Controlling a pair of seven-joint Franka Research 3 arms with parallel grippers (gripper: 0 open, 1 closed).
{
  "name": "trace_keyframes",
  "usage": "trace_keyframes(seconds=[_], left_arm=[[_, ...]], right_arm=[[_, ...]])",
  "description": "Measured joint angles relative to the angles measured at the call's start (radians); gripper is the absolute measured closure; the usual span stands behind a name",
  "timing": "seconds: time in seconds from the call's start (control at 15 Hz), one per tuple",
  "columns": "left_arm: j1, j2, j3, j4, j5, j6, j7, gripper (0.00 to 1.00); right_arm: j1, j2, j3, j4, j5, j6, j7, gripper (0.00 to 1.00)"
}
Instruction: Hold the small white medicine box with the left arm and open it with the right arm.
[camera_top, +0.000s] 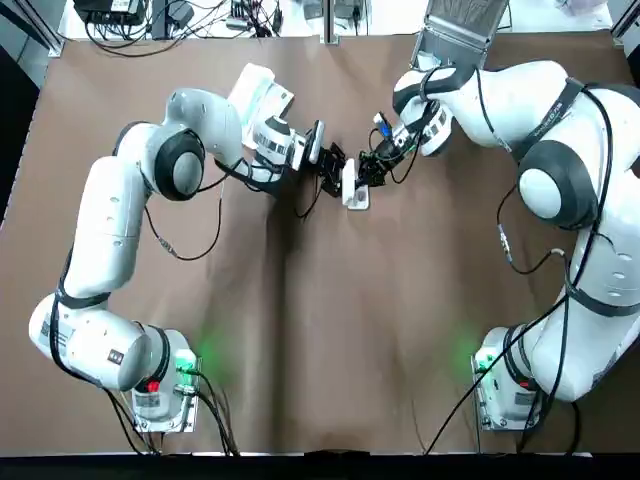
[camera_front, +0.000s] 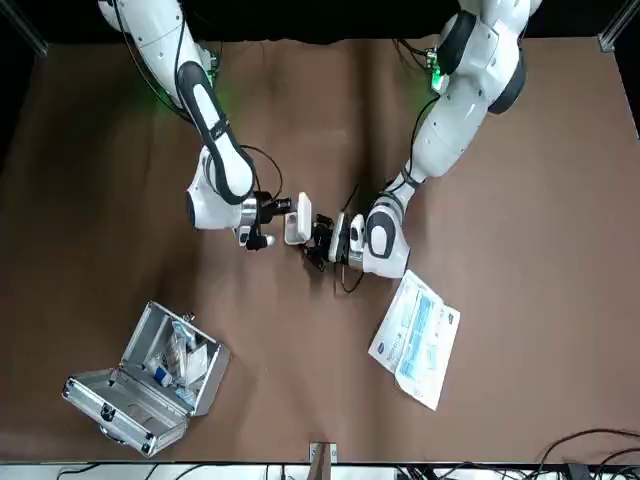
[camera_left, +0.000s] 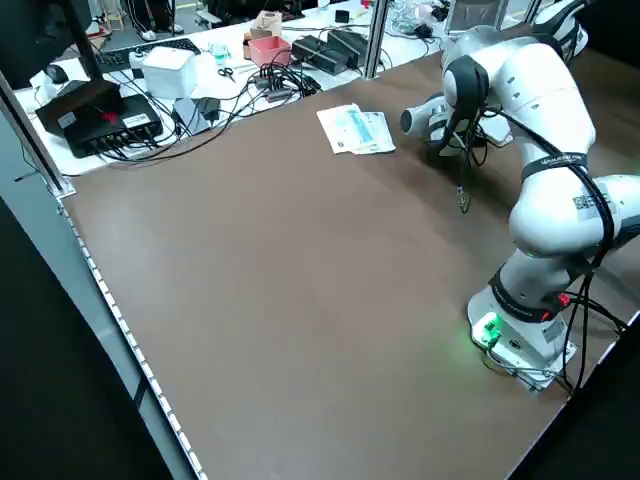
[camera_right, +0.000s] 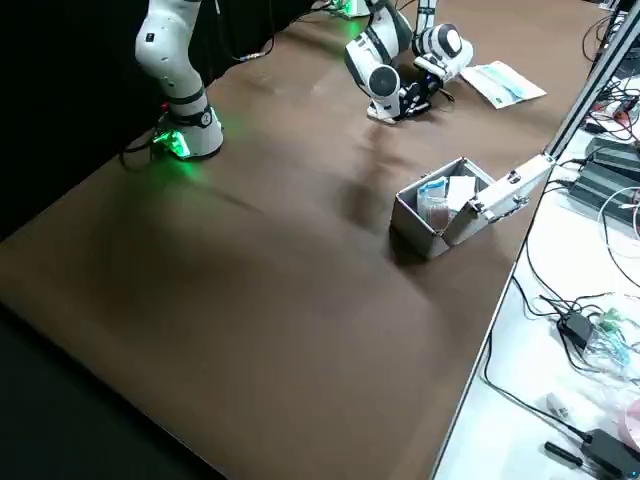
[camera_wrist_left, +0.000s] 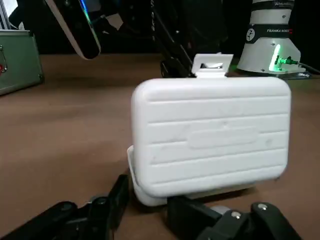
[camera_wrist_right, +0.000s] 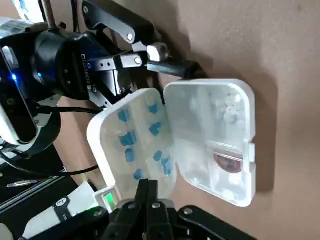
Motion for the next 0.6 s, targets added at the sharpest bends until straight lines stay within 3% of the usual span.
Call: trace_keyframes(seconds=[0.6], left_arm=[[0.0,0.0,0.0,0.0,0.0,-0.001,0.0,0.54]], right_arm=[[0.006,0.002,0.0,0.004,0.013,0.0,0.0,0.99]])
